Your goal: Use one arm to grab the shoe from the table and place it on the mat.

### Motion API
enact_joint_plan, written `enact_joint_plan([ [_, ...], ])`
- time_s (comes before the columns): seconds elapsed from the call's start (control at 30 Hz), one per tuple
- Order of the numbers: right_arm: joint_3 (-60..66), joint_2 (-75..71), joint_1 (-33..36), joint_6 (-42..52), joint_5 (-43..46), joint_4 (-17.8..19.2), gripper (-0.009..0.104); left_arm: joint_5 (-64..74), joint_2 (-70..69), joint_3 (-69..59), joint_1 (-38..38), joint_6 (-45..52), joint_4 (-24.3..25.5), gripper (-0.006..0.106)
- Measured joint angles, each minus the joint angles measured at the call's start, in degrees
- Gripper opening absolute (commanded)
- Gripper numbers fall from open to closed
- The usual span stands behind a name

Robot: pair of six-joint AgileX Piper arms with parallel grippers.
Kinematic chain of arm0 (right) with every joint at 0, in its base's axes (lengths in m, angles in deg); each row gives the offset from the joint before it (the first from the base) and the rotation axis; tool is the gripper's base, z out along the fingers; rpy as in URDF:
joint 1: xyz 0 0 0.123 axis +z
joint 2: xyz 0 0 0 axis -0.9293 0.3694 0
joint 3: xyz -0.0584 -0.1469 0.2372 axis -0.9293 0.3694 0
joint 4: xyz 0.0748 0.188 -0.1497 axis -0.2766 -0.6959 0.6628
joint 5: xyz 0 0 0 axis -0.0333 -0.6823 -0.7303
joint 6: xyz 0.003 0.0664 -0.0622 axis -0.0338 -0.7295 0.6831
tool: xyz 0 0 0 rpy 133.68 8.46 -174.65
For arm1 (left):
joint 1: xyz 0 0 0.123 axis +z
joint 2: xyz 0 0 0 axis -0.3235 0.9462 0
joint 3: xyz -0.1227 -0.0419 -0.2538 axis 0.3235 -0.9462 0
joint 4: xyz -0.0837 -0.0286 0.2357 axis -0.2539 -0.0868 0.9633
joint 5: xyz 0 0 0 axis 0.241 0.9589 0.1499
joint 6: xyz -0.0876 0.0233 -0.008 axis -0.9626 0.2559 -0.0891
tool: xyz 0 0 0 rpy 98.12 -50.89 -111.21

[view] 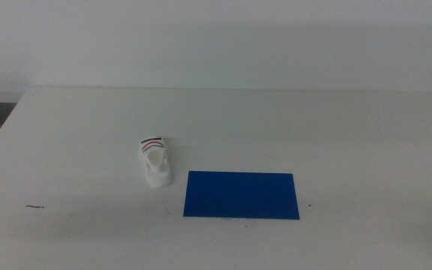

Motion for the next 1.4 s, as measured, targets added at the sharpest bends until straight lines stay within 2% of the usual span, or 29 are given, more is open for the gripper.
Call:
enact_joint_plan([
  [0.17,0.0,0.0,0.0,0.0,0.0,0.0,0.079,2.9,3.9,3.0,0.0,-4.2,-2.4,0.093],
  [0.3,0.0,0.0,0.0,0.0,0.0,0.0,0.079,18.2,19.7,19.0,0.0,-4.7,-7.4,0.093],
  [0.47,0.0,0.0,0.0,0.0,0.0,0.0,0.079,36.8,39.4,40.3,0.0,0.8,-11.9,0.093],
  [0.67,0.0,0.0,0.0,0.0,0.0,0.0,0.079,43.9,61.4,55.8,-3.4,0.4,-15.8,0.093],
  [1.03,0.0,0.0,0.0,0.0,0.0,0.0,0.079,46.0,93.8,73.9,-19.9,-20.6,-9.1,0.093],
  [1.23,0.0,0.0,0.0,0.0,0.0,0.0,0.079,48.5,106.1,82.2,-21.9,-26.6,-7.3,0.093],
  [1.4,0.0,0.0,0.0,0.0,0.0,0.0,0.079,47.7,112.5,84.1,-21.9,-30.8,-4.9,0.093],
])
